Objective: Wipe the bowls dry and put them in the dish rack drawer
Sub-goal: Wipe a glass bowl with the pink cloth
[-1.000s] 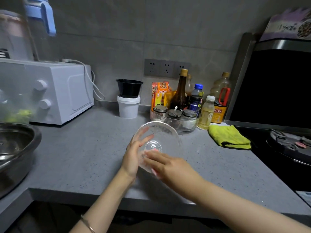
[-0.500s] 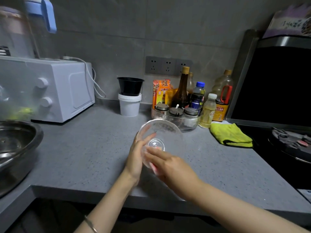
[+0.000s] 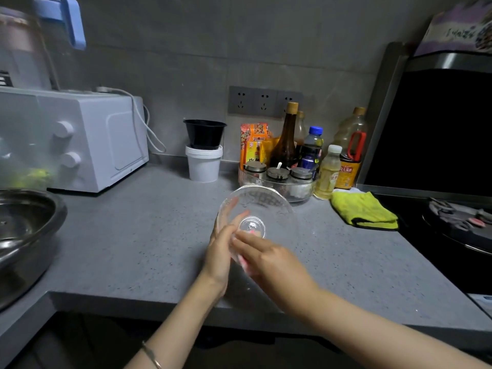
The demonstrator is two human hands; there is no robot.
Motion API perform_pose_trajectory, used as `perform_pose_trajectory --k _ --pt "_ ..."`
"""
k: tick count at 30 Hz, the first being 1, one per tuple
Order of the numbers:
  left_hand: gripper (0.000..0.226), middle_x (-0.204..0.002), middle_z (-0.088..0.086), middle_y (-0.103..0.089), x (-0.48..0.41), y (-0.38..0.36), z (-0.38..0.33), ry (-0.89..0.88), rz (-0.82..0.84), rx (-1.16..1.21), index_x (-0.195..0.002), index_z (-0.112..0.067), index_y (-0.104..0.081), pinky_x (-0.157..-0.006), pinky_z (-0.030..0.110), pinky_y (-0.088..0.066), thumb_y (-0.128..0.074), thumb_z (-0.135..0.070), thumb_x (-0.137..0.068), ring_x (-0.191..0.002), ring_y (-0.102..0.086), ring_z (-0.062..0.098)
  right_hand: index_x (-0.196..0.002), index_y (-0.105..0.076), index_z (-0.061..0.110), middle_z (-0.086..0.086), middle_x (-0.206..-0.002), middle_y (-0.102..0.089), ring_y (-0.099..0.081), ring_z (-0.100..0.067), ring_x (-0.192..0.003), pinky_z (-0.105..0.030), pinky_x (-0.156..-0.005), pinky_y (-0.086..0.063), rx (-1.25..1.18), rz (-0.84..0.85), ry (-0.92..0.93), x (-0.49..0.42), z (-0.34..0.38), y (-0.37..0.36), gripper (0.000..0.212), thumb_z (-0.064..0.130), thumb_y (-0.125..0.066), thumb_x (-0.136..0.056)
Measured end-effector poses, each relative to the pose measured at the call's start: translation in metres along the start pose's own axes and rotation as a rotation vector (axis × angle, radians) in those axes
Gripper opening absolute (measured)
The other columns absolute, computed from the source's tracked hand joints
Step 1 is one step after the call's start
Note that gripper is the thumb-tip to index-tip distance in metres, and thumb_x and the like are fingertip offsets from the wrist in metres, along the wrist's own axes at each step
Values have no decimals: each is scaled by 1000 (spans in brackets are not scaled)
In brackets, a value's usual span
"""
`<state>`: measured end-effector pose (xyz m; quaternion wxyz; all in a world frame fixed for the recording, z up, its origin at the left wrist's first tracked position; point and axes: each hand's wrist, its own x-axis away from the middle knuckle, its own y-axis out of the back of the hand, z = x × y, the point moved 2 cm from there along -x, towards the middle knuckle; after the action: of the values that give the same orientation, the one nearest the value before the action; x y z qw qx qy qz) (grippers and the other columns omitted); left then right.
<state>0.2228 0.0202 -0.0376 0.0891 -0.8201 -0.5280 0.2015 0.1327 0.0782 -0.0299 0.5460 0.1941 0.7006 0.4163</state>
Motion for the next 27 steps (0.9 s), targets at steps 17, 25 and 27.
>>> perform_pose_trajectory --k 17,25,27 --pt "40 -131 10 -59 -3 -3 -12 48 23 52 -109 -34 -66 -100 42 -46 -32 -17 -96 -118 -57 27 -106 -72 15 0 -114 -69 -69 -17 -96 -26 -64 -57 45 32 169 0 -10 12 38 27 -42 -87" --pt "40 -125 0 -63 -6 9 -19 111 154 24 -126 -33 -55 -82 42 -54 -44 -17 -91 -111 -62 30 -100 -75 19 2 -114 -70 -69 -18 -97 -25 -65 -58 297 167 328 5 -40 29 44 26 -35 -84" --pt "40 -124 -4 -63 -4 -2 -15 66 100 51 -118 -37 -58 -81 33 -52 -41 -11 -93 -115 -60 27 -91 -74 20 3 -103 -72 -71 -17 -82 -24 -49 -54 185 85 164 1 -22 21 39 27 -37 -84"
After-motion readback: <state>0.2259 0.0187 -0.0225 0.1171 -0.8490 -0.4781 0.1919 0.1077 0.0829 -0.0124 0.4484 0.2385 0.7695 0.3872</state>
